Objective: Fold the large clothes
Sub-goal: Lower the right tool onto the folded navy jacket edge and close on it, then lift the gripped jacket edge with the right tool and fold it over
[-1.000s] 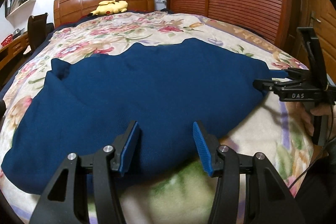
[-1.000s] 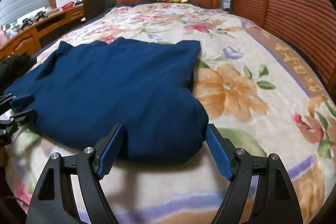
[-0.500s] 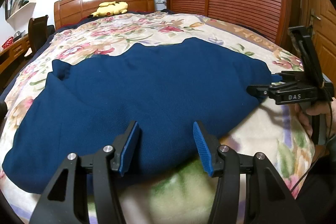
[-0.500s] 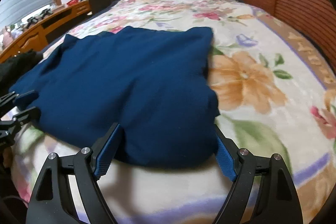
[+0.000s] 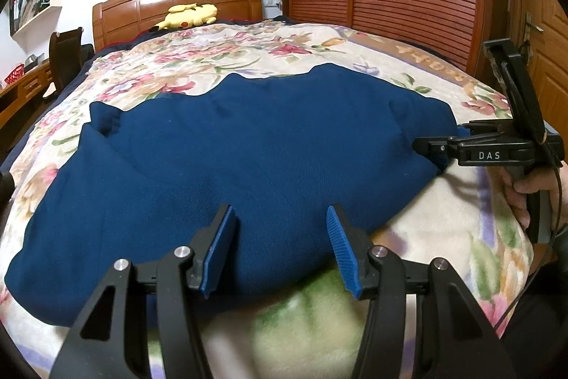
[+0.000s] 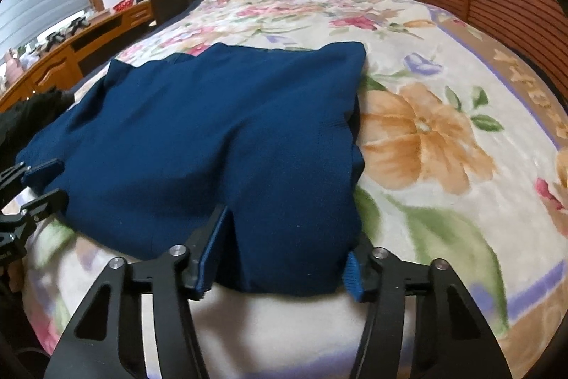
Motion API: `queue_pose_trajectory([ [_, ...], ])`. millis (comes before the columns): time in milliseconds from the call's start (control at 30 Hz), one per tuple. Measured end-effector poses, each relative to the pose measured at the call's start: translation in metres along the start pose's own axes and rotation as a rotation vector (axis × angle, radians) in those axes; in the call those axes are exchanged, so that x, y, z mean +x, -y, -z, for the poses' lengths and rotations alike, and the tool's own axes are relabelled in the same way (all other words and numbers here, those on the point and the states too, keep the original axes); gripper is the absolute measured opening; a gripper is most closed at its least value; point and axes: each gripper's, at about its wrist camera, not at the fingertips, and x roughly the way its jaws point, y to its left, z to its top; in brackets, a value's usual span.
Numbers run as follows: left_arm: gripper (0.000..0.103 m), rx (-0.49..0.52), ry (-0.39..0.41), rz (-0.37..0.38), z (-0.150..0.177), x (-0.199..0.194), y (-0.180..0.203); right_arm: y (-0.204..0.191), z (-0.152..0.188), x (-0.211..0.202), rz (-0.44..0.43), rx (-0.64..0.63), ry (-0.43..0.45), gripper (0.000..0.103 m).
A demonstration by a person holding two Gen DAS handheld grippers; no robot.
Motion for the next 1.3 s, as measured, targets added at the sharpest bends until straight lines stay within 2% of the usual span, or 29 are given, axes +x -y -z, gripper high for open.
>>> queue_pose_trajectory([
  [167,0.053,0.002,0.000,-0.001,0.000,0.000,0.000,0.001,-0.001,-0.006,0.007,0.041,0.029,0.047],
  [200,0.053,0.001,0.000,-0.001,0.000,0.000,0.000,0.003,-0.001,-0.007,0.001,0.054,0.035,0.044],
  [267,0.053,-0.002,0.002,0.003,0.000,-0.001,0.000,0.006,-0.003,-0.012,-0.021,0.086,0.064,0.031],
  [367,0.053,-0.020,0.019,-0.006,0.001,-0.008,-0.005,0.005,-0.008,-0.025,-0.042,0.105,0.124,0.022],
  [467,0.053,-0.024,0.035,-0.019,0.000,-0.017,-0.011,-0.003,-0.014,-0.036,-0.041,0.100,0.182,0.018],
  [633,0.053,-0.046,0.054,-0.049,0.006,-0.035,-0.036,-0.016,-0.024,-0.044,-0.034,0.077,0.238,0.015],
  [967,0.053,-0.123,0.086,-0.122,0.018,-0.068,-0.088,-0.055,-0.053,-0.047,-0.104,0.046,0.325,0.012],
  [1300,0.053,-0.192,0.111,-0.182,0.033,-0.093,-0.138,-0.118,-0.069,-0.027,-0.185,-0.046,0.314,0.011],
])
